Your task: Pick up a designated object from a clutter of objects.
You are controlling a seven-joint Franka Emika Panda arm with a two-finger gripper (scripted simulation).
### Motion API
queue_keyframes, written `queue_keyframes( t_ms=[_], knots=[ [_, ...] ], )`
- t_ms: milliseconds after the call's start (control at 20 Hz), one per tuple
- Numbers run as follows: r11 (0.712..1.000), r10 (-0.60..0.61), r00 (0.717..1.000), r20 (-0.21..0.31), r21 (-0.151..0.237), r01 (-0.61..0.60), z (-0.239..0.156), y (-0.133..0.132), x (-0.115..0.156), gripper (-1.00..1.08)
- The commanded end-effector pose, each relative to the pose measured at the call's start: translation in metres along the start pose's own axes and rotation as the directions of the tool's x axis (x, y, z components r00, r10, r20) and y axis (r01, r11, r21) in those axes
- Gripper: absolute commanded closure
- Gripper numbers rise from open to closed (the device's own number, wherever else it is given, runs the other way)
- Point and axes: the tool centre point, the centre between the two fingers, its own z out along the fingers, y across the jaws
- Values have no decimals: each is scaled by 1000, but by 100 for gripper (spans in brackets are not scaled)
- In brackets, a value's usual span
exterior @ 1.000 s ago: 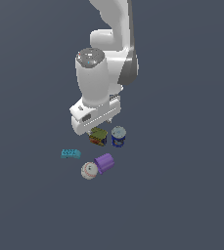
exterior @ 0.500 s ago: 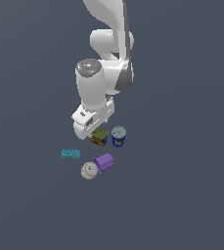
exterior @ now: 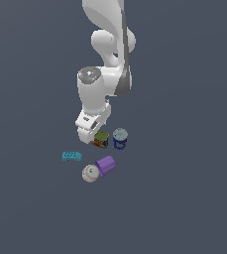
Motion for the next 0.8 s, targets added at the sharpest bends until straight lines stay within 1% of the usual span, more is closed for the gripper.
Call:
queue_keyframes(
  t_ms=[0, 350, 750],
  knots=[
    [999, -36, 999, -1, -2, 36, 5, -2, -3, -92],
    [996, -89, 996, -1, -3, 89, 12, -6, -7, -92],
    [996, -91, 996, -1, -3, 91, 17, -6, -7, -92]
  ],
)
